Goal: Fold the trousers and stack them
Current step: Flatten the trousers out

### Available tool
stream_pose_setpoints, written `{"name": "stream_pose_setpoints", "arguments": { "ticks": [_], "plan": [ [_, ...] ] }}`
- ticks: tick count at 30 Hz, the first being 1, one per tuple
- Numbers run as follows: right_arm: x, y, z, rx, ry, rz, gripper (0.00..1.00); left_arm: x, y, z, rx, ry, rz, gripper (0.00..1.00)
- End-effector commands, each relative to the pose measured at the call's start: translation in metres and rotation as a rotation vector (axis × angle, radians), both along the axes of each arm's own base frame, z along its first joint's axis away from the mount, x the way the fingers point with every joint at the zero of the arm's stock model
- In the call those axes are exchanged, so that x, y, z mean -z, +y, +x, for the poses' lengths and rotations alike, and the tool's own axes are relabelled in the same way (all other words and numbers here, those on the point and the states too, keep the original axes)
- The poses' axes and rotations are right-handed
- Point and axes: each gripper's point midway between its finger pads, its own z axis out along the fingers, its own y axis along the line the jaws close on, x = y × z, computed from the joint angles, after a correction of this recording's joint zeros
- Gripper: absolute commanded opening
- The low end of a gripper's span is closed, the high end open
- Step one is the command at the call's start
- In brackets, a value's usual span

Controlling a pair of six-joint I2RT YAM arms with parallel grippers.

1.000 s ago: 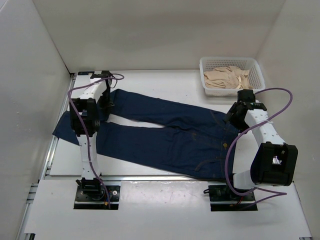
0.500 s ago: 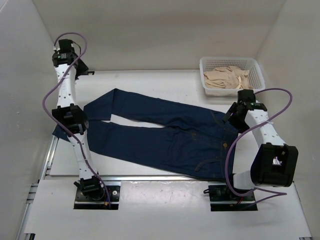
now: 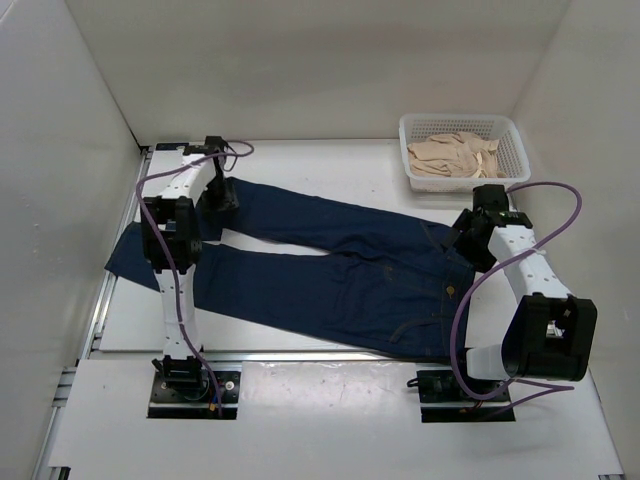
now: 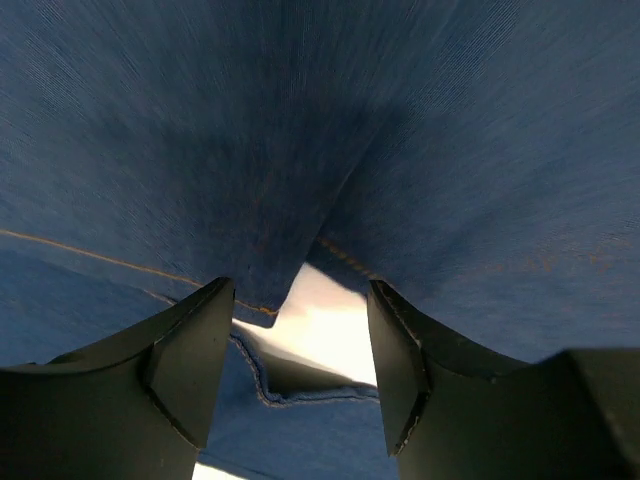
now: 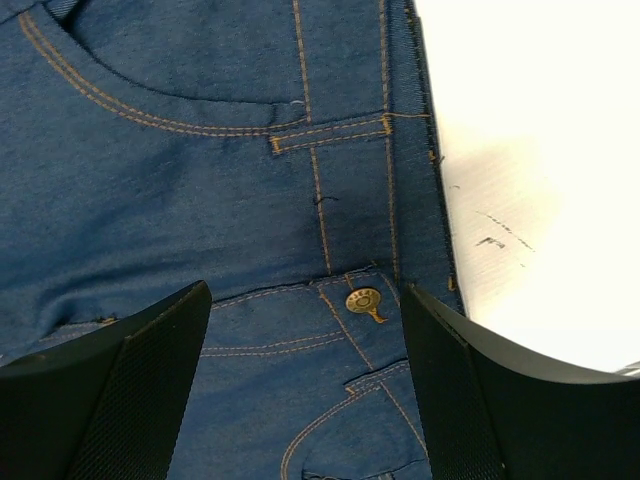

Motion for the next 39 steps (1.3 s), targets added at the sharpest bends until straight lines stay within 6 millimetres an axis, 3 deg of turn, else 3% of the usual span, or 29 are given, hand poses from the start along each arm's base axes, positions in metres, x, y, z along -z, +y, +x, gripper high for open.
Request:
{"name": "stream_pose_setpoints", "arguments": {
  "ticks": [1, 3, 10, 13, 15, 17, 18, 21, 22, 24, 25, 26, 27, 28, 29, 31, 32, 36, 39],
  "plan": [
    [-0.005, 0.005, 0.006, -0.011, -0.033, 0.016, 0.81, -0.028, 0.018, -0.007, -0.019, -0.067, 0.046, 0.67],
    [-0.008, 0.005, 0.009, -0.011, -0.043, 0.016, 0.82, -0.012, 0.018, -0.018, -0.028, -0.029, 0.045, 0.67],
    [-0.006, 0.009, 0.009, -0.032, -0.032, 0.021, 0.82, 0.005, 0.030, -0.030, -0.075, 0.021, 0.114, 0.57],
    [-0.006, 0.007, 0.009, -0.028, -0.032, 0.011, 0.82, 0.005, 0.031, -0.022, -0.095, 0.020, 0.124, 0.10],
    [-0.006, 0.007, 0.009, -0.028, -0.032, 0.011, 0.83, -0.013, 0.034, -0.016, -0.099, 0.002, 0.138, 0.10],
    [-0.006, 0.011, 0.011, -0.037, -0.042, 0.030, 0.83, -0.059, 0.044, 0.015, -0.124, -0.131, 0.190, 0.10],
    [-0.004, 0.011, 0.011, -0.037, -0.033, 0.031, 0.83, -0.099, 0.060, 0.038, -0.177, -0.253, 0.225, 0.10],
    [-0.010, 0.014, 0.011, -0.056, -0.033, 0.047, 0.83, -0.139, 0.086, 0.076, -0.262, -0.414, 0.209, 0.10],
    [-0.013, 0.017, 0.012, -0.065, -0.035, 0.047, 0.83, -0.156, 0.104, 0.097, -0.316, -0.511, 0.168, 0.10],
    [-0.019, 0.020, 0.009, -0.091, -0.049, 0.058, 0.85, -0.170, 0.121, 0.109, -0.355, -0.588, 0.159, 0.10],
    [-0.025, 0.020, 0.011, -0.100, -0.066, 0.053, 0.85, -0.173, 0.122, 0.118, -0.339, -0.621, 0.136, 0.21],
    [-0.027, 0.020, 0.008, -0.100, -0.063, 0.053, 0.86, -0.173, 0.128, 0.116, -0.347, -0.626, 0.132, 0.73],
    [-0.031, 0.020, 0.008, -0.101, -0.078, 0.053, 0.88, -0.173, 0.126, 0.114, -0.353, -0.623, 0.115, 1.00],
    [-0.028, 0.020, 0.006, -0.100, -0.069, 0.053, 0.88, -0.167, 0.131, 0.111, -0.365, -0.609, 0.074, 1.00],
    [-0.026, 0.020, 0.003, -0.100, -0.068, 0.053, 0.88, -0.176, 0.125, 0.108, -0.350, -0.621, 0.044, 1.00],
    [-0.023, 0.019, 0.001, -0.084, -0.058, 0.051, 0.88, -0.175, 0.124, 0.101, -0.344, -0.606, 0.011, 1.00],
    [-0.019, 0.019, -0.002, -0.072, -0.049, 0.057, 0.88, -0.192, 0.128, 0.094, -0.343, -0.629, 0.019, 1.00],
    [-0.018, 0.025, -0.005, -0.078, -0.056, 0.090, 0.88, -0.214, 0.124, 0.064, -0.310, -0.618, 0.038, 1.00],
    [-0.009, 0.027, -0.013, -0.081, -0.038, 0.099, 0.92, -0.214, 0.105, 0.047, -0.221, -0.591, -0.005, 1.00]
  ]
}}
